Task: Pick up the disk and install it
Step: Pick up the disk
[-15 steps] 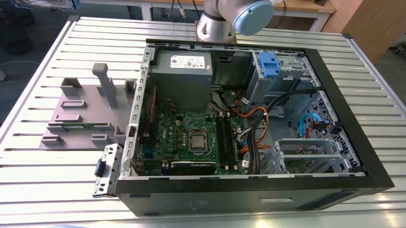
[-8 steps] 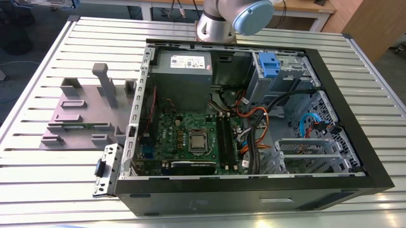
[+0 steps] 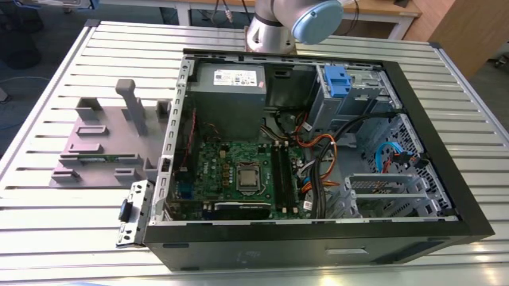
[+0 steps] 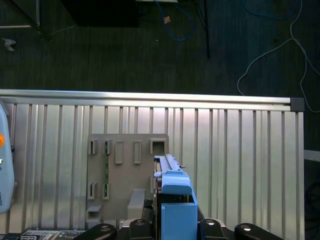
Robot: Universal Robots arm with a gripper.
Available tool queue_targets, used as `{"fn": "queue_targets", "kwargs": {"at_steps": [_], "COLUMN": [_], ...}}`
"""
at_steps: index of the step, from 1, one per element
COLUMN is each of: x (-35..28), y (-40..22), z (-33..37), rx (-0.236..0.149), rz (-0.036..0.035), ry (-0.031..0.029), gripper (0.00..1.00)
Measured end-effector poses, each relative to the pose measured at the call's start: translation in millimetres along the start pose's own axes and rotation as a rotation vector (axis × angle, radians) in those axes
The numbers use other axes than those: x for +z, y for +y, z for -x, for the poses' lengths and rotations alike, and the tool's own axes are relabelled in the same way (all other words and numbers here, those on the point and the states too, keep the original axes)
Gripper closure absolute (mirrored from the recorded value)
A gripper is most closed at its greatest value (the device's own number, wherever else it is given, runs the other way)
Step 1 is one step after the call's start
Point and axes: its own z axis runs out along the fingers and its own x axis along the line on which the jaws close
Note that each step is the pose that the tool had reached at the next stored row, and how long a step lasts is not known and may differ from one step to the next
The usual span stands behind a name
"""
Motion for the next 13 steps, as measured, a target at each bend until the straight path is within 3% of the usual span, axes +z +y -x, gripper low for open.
{"fn": "queue_targets", "kwargs": {"at_steps": [13], "x": [-2.3], "y": [0.1], "z": [0.1], "rx": [0.0], "rz": [0.0001], "ry": [0.0], "gripper": [0.63]}}
